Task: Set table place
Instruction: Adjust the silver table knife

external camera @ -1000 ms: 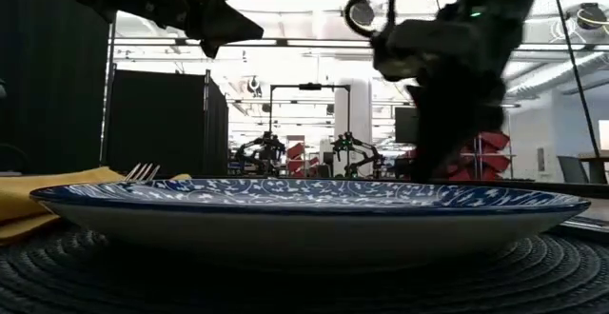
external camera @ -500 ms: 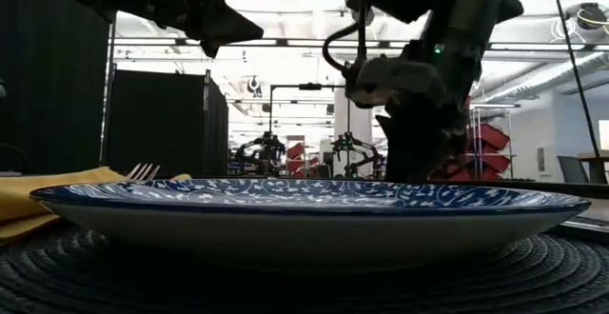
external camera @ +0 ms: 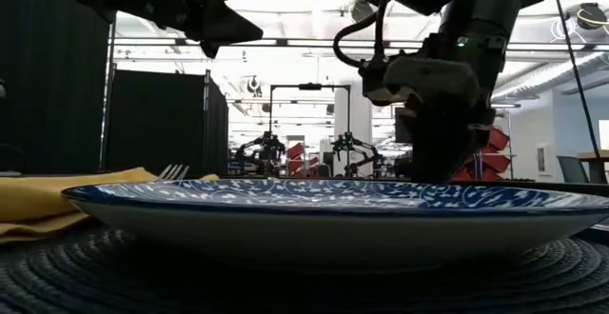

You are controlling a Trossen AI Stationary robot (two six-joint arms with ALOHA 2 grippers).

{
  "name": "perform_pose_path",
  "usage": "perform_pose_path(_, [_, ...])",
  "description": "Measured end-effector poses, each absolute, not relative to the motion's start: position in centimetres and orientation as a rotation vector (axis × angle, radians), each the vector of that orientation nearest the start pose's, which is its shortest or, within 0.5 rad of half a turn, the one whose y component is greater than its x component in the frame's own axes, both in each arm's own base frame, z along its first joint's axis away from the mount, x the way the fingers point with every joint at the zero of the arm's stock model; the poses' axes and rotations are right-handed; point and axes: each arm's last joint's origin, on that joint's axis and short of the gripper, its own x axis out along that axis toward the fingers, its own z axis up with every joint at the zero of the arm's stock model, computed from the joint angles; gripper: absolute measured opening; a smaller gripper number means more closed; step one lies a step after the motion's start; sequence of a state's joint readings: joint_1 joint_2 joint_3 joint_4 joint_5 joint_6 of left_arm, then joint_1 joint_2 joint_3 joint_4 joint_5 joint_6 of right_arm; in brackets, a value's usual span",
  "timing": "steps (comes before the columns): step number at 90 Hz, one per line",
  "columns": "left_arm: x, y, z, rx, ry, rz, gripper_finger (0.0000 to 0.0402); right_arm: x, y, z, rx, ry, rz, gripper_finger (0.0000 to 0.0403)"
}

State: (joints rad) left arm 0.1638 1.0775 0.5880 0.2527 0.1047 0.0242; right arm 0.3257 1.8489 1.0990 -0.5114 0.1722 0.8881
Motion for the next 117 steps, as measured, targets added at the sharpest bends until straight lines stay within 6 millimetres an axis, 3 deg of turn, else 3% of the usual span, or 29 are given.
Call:
perform_pose_path(20, [23.1, 3.5, 25.1, -0.008, 0.235, 0.056, 0.0, 32.5, 10.4, 15.3, 0.431, 1.105, -0.422, 0.0])
perform_pose_path(117, [23.1, 3.5, 25.1, -0.022, 0.234, 0.058, 0.0, 31.5, 11.5, 14.7, 0.478, 1.216, -0.415, 0.0])
